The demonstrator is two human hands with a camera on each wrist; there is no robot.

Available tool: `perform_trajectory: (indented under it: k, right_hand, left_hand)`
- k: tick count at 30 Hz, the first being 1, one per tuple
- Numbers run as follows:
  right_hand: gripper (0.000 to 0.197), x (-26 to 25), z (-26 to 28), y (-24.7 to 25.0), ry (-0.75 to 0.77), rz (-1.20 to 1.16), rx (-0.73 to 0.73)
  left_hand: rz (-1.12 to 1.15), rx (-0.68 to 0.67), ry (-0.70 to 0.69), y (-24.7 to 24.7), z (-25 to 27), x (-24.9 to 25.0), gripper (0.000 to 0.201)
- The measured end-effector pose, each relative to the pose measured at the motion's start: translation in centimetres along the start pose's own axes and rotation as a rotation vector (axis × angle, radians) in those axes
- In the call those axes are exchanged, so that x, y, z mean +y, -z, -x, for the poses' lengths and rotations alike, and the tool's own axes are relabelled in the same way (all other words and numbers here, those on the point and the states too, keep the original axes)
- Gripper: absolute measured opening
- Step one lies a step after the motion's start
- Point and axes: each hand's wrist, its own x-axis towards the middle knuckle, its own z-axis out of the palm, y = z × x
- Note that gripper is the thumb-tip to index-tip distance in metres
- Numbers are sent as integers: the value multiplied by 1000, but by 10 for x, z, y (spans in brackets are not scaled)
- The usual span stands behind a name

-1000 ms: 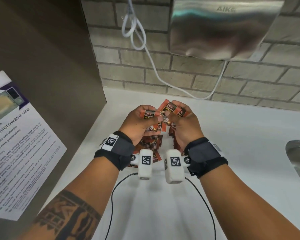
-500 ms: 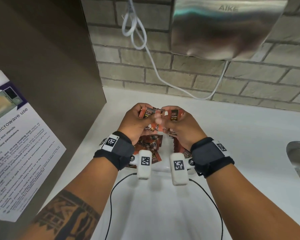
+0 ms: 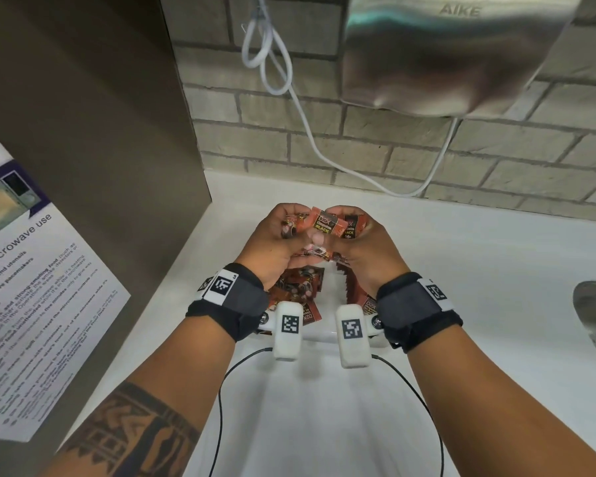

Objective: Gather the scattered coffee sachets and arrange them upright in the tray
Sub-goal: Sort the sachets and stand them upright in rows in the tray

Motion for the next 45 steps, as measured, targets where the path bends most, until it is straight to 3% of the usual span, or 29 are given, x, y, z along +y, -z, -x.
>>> perform_trajectory:
  k: [3, 7, 12, 17, 19, 26, 31, 35, 37, 40, 42, 45]
  right_hand:
    - [39, -1, 0, 1, -8, -47, -5]
    - [40, 1, -2, 5, -49, -138, -40]
    - [40, -9, 0, 10, -75, -226, 58]
    - [35, -18, 1, 3, 32, 85, 19]
    - [34, -20, 0, 3, 34, 102, 12]
    - [36, -15, -2, 4, -35, -123, 69]
    - [52, -13, 5, 2, -200, -58, -97]
    - [48, -12, 10, 1, -330, 161, -387]
    - [44, -14, 12, -1, -390, 157, -474]
    - [39, -17, 15, -4, -465, 114, -511]
    - [35, -16, 17, -3, -509, 47, -515]
    - [32, -14, 15, 2, -485, -35, -392]
  left_hand:
    - [104, 0, 39, 2, 0, 3, 19]
    - [36, 36, 4, 6, -2, 2, 27]
    - [-16, 103, -39, 13, -1, 5, 31]
    - [-140, -6, -32, 10, 4, 9, 36]
    - [-131, -5, -28, 6, 5, 10, 38]
    - [31, -15, 6, 14, 6, 6, 50]
    - [-17, 132, -66, 21, -1, 9, 44]
    - [-227, 40, -139, 16, 0, 15, 46]
    - [-268, -12, -154, 9, 2, 19, 47]
    - [-289, -83, -179, 3, 4, 20, 45]
    - [-313, -73, -183, 3, 3, 20, 32]
    - [-230, -49, -156, 10, -1, 18, 33]
